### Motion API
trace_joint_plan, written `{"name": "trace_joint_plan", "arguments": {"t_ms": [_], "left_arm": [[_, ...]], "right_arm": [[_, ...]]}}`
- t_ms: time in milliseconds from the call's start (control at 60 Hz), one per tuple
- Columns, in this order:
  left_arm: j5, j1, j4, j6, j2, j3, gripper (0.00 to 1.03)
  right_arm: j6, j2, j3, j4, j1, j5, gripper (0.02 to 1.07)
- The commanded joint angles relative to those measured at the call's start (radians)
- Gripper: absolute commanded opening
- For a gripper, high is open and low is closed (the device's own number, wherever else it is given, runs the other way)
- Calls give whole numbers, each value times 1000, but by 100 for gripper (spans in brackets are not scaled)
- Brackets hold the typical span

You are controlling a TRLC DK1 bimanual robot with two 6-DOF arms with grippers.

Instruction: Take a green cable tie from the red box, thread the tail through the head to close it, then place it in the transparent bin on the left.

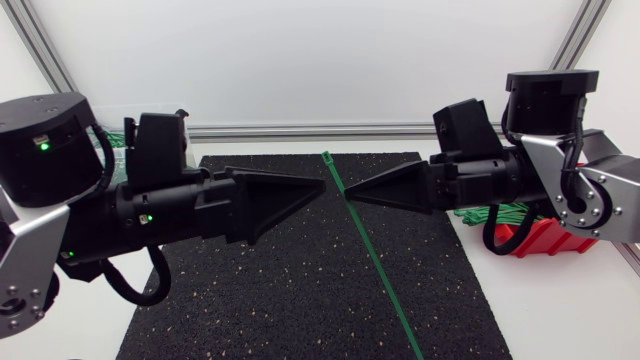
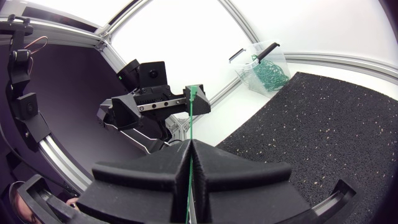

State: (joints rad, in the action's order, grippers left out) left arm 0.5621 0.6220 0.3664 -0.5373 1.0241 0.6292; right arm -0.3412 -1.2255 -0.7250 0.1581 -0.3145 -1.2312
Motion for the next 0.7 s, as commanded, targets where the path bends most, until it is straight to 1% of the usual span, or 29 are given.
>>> {"name": "trace_joint_plan", "arguments": {"t_ms": [0,100,250,350,383,400,517,583,683], "left_arm": [[16,18,37,-41,31,50,97],[36,36,42,-58,73,83,96],[50,44,89,-90,126,90,91],[53,44,98,-110,145,95,83],[53,44,103,-116,151,96,80],[53,41,108,-119,154,95,76],[53,27,124,-144,159,95,66],[53,13,143,-162,160,95,57],[53,5,151,-173,163,99,56]], "right_arm": [[-30,-14,10,17,9,-8,8],[-55,-11,18,46,15,-13,8],[-78,-8,22,70,31,-19,8],[-87,-12,24,81,34,-21,8],[-96,-15,25,93,34,-22,8],[-102,-19,27,104,34,-22,8],[-136,-26,33,147,32,-24,8],[-137,-26,36,152,32,-24,8],[-137,-26,38,153,28,-24,8]]}}
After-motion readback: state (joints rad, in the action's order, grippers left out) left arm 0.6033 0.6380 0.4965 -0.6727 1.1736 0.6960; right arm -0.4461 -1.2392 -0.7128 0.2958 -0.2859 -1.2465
